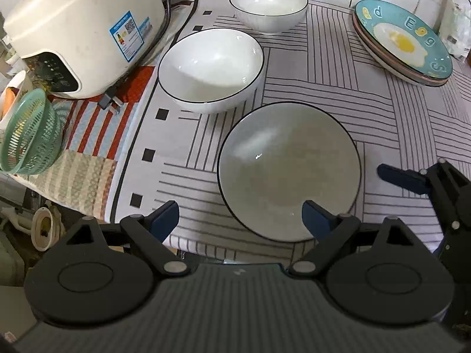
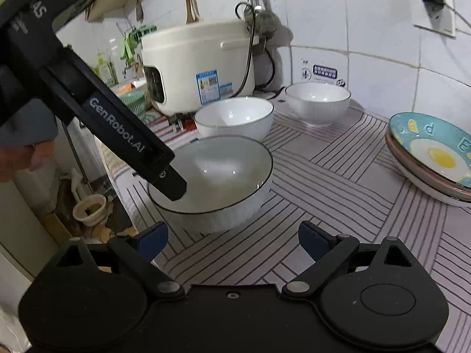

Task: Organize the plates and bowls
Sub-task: 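Close both grippers on the white bowl rim and lift it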

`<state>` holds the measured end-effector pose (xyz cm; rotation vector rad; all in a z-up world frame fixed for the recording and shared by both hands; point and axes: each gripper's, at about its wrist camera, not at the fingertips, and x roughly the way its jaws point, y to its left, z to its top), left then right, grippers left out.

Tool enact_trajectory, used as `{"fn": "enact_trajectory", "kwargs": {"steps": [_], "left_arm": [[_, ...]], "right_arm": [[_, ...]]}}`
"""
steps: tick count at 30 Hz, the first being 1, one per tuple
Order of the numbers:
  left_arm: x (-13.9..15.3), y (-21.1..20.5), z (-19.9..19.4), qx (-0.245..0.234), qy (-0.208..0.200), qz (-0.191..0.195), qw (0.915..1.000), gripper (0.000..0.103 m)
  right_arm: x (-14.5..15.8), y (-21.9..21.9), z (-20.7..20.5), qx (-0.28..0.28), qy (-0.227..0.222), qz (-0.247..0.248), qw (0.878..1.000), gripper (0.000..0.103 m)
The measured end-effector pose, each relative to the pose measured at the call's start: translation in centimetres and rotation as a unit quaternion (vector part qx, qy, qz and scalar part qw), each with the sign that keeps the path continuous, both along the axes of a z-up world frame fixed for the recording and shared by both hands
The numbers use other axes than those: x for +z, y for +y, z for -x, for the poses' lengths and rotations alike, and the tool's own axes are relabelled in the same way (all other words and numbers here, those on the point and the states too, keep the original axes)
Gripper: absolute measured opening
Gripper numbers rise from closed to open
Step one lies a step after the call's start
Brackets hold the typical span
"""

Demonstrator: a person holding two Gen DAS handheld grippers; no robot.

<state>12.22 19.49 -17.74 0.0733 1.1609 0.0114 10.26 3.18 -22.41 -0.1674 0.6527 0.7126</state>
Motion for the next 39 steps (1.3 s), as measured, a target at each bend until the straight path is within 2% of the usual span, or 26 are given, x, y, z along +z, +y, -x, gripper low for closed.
{"fn": "enact_trajectory", "kwargs": {"steps": [3, 7, 10, 15, 17, 20, 30, 39], "left_arm": [[-0.8, 0.2, -0.7, 0.011, 0.001, 0.007, 0.9999, 0.091], [-1.7, 0.5, -1.6, 0.023, -0.01, 0.018, 0.9995, 0.091], [-2.5, 0.9, -2.3, 0.037, -0.011, 0.031, 0.9988, 0.083], [-3.6, 1.4, -3.0, 0.053, 0.003, 0.051, 0.9973, 0.043], [-3.8, 1.5, -2.9, 0.055, 0.003, 0.057, 0.9969, 0.031], [-3.4, 1.4, -2.6, 0.056, -0.004, 0.055, 0.9969, 0.024], [-2.8, -0.1, -1.9, 0.033, -0.011, 0.039, 0.9986, 0.021], [-1.2, -2.8, -1.1, -0.011, -0.025, 0.024, 0.9994, 0.019]], "right_arm": [[-0.8, 0.6, -0.5, 0.012, 0.002, 0.004, 1.0, 0.097], [-1.7, 1.0, -1.5, 0.022, 0.013, -0.016, 1.0, 0.097], [-2.4, 1.7, -1.7, 0.038, 0.008, -0.019, 0.999, 0.097], [-3.1, 2.5, -2.2, 0.051, 0.002, -0.019, 0.999, 0.098], [-3.1, 2.6, -2.3, 0.054, 0.002, -0.021, 0.998, 0.097], [-3.0, 2.8, -2.4, 0.058, 0.006, -0.022, 0.998, 0.096], [-2.2, 1.8, -2.9, 0.045, 0.019, -0.041, 0.998, 0.095], [-1.7, 0.3, -2.3, 0.027, 0.006, -0.048, 0.998, 0.095]]}}
